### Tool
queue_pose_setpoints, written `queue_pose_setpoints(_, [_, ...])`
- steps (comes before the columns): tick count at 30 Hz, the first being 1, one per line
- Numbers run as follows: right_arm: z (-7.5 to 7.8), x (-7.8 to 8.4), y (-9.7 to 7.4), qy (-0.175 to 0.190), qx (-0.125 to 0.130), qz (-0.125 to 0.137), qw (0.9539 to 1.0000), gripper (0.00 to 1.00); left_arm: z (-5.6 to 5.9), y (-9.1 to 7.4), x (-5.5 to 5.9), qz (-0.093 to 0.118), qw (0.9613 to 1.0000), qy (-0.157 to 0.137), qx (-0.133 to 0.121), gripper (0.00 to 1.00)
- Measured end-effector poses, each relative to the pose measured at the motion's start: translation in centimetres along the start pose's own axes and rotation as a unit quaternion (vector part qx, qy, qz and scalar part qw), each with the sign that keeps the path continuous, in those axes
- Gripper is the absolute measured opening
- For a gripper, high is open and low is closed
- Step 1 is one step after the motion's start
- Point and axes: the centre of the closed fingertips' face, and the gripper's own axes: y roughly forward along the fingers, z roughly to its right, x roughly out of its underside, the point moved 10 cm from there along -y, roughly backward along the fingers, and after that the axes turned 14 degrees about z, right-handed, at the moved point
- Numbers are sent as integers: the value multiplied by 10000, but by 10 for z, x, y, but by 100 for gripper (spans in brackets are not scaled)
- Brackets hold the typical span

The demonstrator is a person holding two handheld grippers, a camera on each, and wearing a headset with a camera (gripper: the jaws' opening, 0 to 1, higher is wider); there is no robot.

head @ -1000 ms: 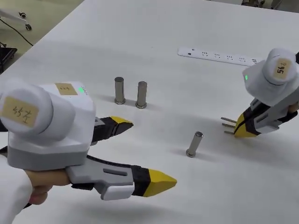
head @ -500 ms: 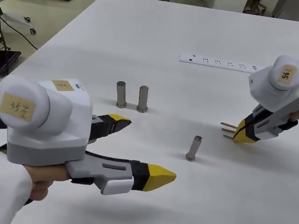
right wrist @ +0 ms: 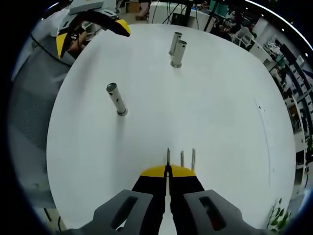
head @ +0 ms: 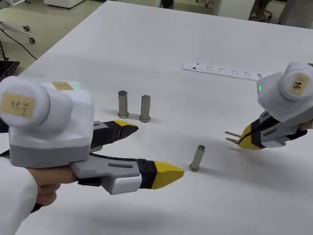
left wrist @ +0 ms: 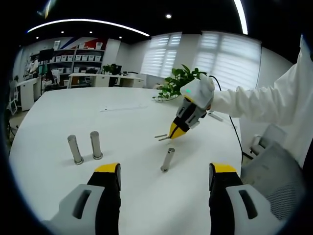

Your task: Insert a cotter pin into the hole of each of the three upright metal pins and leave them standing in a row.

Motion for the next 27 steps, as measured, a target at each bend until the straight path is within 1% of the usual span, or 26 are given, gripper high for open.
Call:
queue_pose_setpoints(1, [-1,0,-1,8,3,20,10000,0,0,1,0,17,10000,-18,8,70])
queue_pose_setpoints(2, [-2,-1,-4,33,101,126,9999,0,1,3,-2,52,9999,-99,34,69])
queue_pose_setpoints(3, [-4,-1,-5,38,144,173,9997,0,2,4,-3,71,9999,-135,33,69])
queue_pose_setpoints(5, [-7,-2,-11,44,327,285,9990,0,3,7,-5,84,9998,-161,73,67])
queue_pose_setpoints(9, [-14,-7,-22,6,560,518,9971,0,7,12,-9,125,9995,-227,165,64])
queue_pose_setpoints(13, [-24,-12,-32,-93,716,694,9950,0,11,17,-11,99,9992,-275,279,55])
queue_pose_setpoints(14, [-27,-14,-34,-146,793,736,9940,0,12,19,-11,93,9990,-313,310,53])
queue_pose_setpoints(16, [-32,-15,-38,-267,923,740,9926,0,14,22,-11,92,9987,-353,352,51])
queue_pose_setpoints(19, [-38,-18,-42,-373,1022,796,9909,0,17,26,-10,49,9984,-389,416,47])
queue_pose_setpoints(23, [-48,-23,-49,-454,1128,918,9883,0,22,31,-9,58,9981,-360,497,41])
queue_pose_setpoints(25, [-56,-28,-53,-526,1180,998,9866,0,26,34,-10,46,9977,-374,555,39])
queue_pose_setpoints(27, [-62,-32,-55,-605,1214,1044,9852,0,28,37,-10,39,9974,-406,598,38])
